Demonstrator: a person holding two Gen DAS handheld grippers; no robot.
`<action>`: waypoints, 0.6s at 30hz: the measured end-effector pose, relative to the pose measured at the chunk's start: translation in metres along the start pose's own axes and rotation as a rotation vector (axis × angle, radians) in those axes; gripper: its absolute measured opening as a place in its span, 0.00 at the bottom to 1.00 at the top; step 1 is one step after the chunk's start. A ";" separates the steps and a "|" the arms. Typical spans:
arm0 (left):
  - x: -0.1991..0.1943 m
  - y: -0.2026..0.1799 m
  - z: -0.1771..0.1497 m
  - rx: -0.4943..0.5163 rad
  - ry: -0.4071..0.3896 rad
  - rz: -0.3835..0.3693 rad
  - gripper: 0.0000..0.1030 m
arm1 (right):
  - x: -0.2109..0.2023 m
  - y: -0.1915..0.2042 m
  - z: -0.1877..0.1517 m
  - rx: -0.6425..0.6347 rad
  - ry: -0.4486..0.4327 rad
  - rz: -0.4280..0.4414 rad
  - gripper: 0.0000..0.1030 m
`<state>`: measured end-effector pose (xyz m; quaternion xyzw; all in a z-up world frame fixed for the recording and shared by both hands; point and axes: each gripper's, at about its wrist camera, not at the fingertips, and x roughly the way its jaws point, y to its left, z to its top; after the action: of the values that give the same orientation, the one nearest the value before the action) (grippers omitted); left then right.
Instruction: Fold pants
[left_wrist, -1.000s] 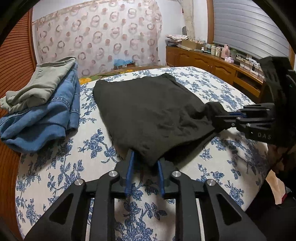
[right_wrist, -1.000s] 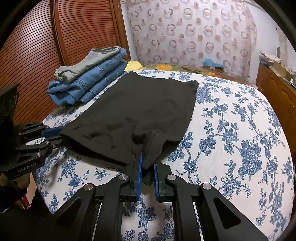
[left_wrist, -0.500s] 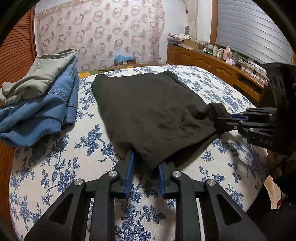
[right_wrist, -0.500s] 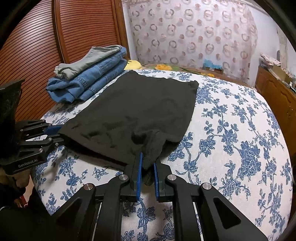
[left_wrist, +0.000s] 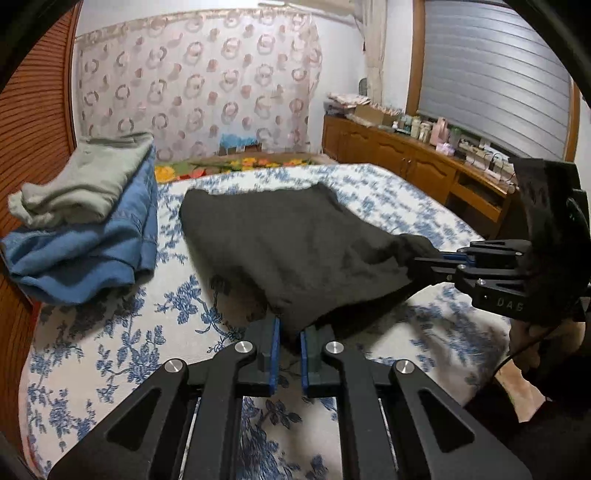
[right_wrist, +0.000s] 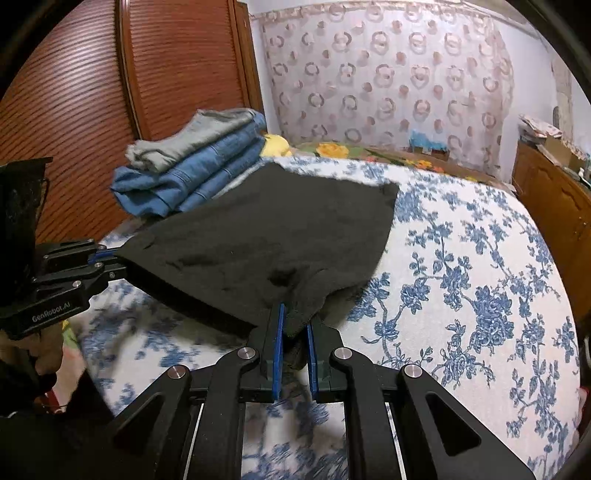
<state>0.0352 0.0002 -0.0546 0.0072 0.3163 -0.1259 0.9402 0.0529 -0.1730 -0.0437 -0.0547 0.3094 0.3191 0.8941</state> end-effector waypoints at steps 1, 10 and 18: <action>-0.004 -0.001 0.001 0.003 -0.006 -0.001 0.09 | -0.006 0.001 0.000 0.001 -0.009 0.007 0.10; -0.037 -0.010 0.004 0.027 -0.054 -0.025 0.09 | -0.045 0.005 -0.006 0.006 -0.066 0.034 0.10; -0.054 -0.015 0.008 0.051 -0.088 -0.037 0.09 | -0.067 0.012 -0.012 -0.011 -0.088 0.040 0.10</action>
<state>-0.0054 -0.0030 -0.0150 0.0196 0.2712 -0.1517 0.9503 -0.0010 -0.2028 -0.0126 -0.0396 0.2691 0.3406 0.9000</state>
